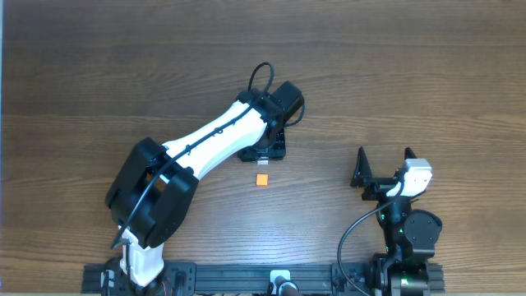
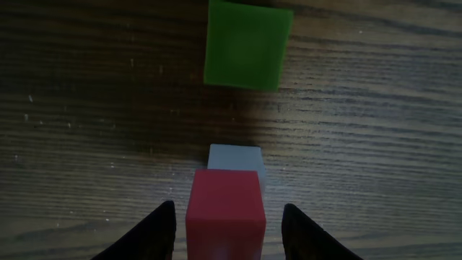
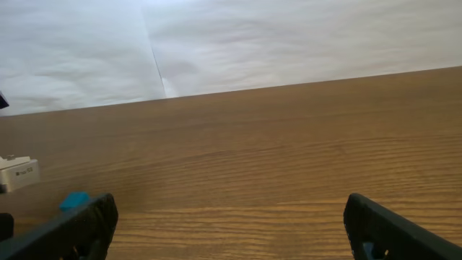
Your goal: Stack Cubes
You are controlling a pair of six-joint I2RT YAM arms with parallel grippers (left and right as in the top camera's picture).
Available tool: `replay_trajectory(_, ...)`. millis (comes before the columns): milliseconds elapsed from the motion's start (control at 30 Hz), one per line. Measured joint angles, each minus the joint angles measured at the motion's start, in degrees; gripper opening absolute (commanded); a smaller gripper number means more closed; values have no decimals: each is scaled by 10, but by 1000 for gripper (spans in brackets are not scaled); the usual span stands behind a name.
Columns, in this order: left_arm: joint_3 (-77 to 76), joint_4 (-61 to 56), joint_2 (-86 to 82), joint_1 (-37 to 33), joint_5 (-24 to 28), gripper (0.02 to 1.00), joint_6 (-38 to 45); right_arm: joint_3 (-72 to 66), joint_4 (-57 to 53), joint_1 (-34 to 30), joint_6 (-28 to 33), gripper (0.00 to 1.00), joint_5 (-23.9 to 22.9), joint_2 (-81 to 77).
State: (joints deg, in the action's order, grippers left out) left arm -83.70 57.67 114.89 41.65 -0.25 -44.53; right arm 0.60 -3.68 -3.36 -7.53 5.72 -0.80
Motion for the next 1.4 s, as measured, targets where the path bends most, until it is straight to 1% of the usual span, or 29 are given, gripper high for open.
replay_trajectory(233,0,-3,0,0,1,397,3,0,0,0,0,991,0,0)
replay_trajectory(667,0,-5,1,0,4,358,15,0,0,0,0,993,0,0)
replay_trajectory(767,0,-5,1,0,4,336,15,0,0,0,0,993,0,0)
replay_trajectory(1133,0,-13,1,0,13,347,26,0,0,0,0,993,0,0)
replay_trajectory(1400,0,-13,1,0,13,301,30,0,0,0,0,991,0,0)
